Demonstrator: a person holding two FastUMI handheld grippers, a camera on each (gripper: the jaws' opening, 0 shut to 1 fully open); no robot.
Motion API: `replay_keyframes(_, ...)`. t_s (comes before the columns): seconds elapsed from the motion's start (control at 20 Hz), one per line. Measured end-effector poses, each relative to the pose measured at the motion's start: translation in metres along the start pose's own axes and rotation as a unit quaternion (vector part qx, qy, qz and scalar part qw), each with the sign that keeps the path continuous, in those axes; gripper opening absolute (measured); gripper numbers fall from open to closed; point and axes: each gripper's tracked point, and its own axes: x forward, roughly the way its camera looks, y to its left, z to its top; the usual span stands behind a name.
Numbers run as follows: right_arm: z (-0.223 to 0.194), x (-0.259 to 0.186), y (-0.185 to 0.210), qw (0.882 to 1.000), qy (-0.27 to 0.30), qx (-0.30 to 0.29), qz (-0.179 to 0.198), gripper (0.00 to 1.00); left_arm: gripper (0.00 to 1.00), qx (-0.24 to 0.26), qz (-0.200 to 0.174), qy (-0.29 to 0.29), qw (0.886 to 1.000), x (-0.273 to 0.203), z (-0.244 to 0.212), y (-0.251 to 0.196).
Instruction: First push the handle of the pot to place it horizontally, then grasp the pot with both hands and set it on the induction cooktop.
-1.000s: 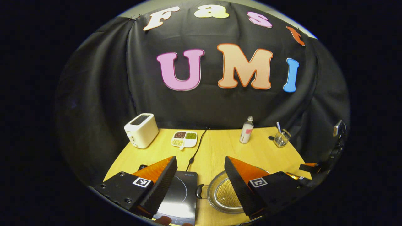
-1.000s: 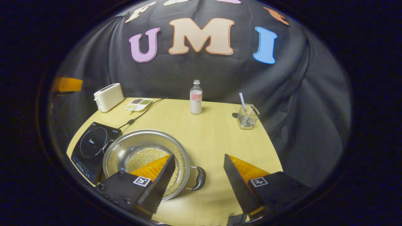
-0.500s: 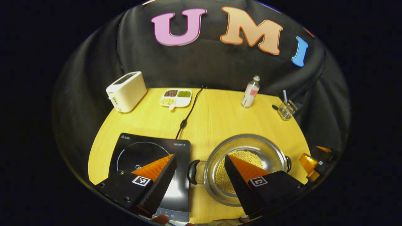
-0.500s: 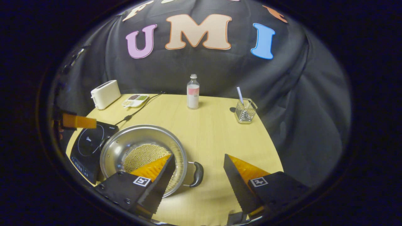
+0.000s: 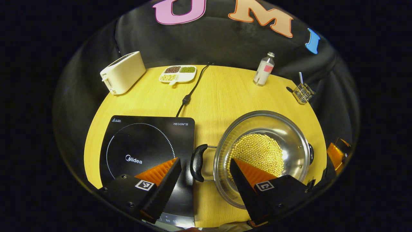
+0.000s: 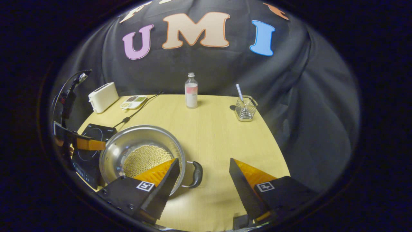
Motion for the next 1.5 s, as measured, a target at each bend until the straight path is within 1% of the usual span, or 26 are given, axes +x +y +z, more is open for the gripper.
replay_keyframes(0.05,-0.001,0.001,-0.001,1.0,0.001,0.0,-0.001,1.0,0.99,0.0,-0.001,0.004,1.0,0.002,-0.001,-0.001)
replay_keyframes(0.2,-0.003,0.004,-0.003,1.0,0.004,0.002,-0.002,0.99,0.99,-0.009,-0.002,0.012,1.0,0.009,-0.004,-0.002)
replay_keyframes(0.35,-0.004,0.006,-0.004,1.0,0.007,0.003,-0.002,0.99,0.99,-0.016,-0.003,0.024,1.0,0.014,-0.009,-0.002)
replay_keyframes(0.4,-0.005,0.008,-0.004,1.0,0.008,0.004,-0.002,1.0,0.99,-0.017,-0.002,0.027,0.999,0.017,-0.01,-0.002)
replay_keyframes(0.45,-0.006,0.01,-0.003,1.0,0.01,0.005,-0.001,0.99,0.99,-0.018,0.002,0.031,0.999,0.018,-0.012,-0.001)
replay_keyframes(0.6,-0.012,0.017,0.0,1.0,0.025,0.012,0.007,1.0,0.99,-0.02,0.004,0.041,0.999,0.021,-0.018,0.0)
replay_keyframes(0.65,-0.014,0.02,0.002,0.999,0.031,0.015,0.01,0.99,0.98,-0.019,0.003,0.044,0.999,0.022,-0.02,-0.001)
replay_keyframes(0.75,-0.021,0.027,0.007,0.999,0.044,0.021,0.015,1.0,0.98,-0.009,0.007,0.047,0.999,0.023,-0.021,0.001)
replay_keyframes(0.8,-0.026,0.031,0.009,0.998,0.05,0.025,0.017,0.99,0.96,-0.005,0.005,0.047,0.999,0.024,-0.021,-0.001)
replay_keyframes(0.85,-0.03,0.035,0.012,0.998,0.058,0.031,0.02,0.99,0.92,-0.004,0.006,0.049,0.999,0.024,-0.021,-0.001)
replay_keyframes(0.9,-0.034,0.039,0.014,0.997,0.065,0.038,0.024,0.99,0.91,-0.003,0.008,0.05,0.999,0.024,-0.021,-0.001)
replay_keyframes(0.95,-0.037,0.043,0.017,0.996,0.073,0.045,0.029,1.0,0.81,-0.001,0.011,0.052,0.999,0.025,-0.021,-0.001)
replay_keyframes(1.0,-0.041,0.046,0.018,0.995,0.081,0.05,0.033,0.99,0.82,0.004,0.014,0.053,0.998,0.025,-0.021,0.0)
replay_keyframes(1.05,-0.045,0.049,0.019,0.994,0.089,0.052,0.035,0.99,0.71,0.007,0.017,0.055,0.998,0.026,-0.021,0.001)
replay_keyframes(1.1,-0.047,0.052,0.02,0.993,0.095,0.051,0.038,1.0,0.74,0.008,0.017,0.056,0.998,0.026,-0.021,0.001)
replay_keyframes(1.15,-0.049,0.055,0.022,0.993,0.102,0.049,0.042,0.99,0.71,0.008,0.016,0.055,0.998,0.027,-0.02,0.0)
replay_keyframes(1.2,-0.052,0.058,0.025,0.992,0.11,0.047,0.046,0.98,0.72,0.008,0.016,0.056,0.998,0.026,-0.02,0.001)
replay_keyframes(1.25,-0.054,0.06,0.026,0.991,0.117,0.047,0.052,0.96,0.7,0.008,0.016,0.055,0.998,0.026,-0.02,0.0)
replay_keyframes(1.4,-0.061,0.066,0.035,0.986,0.142,0.054,0.069,0.96,0.69,0.009,0.016,0.059,0.998,0.027,-0.02,0.001)
replay_keyframes(1.5,-0.064,0.069,0.037,0.985,0.152,0.051,0.071,0.97,0.7,0.009,0.015,0.059,0.998,0.027,-0.02,0.001)
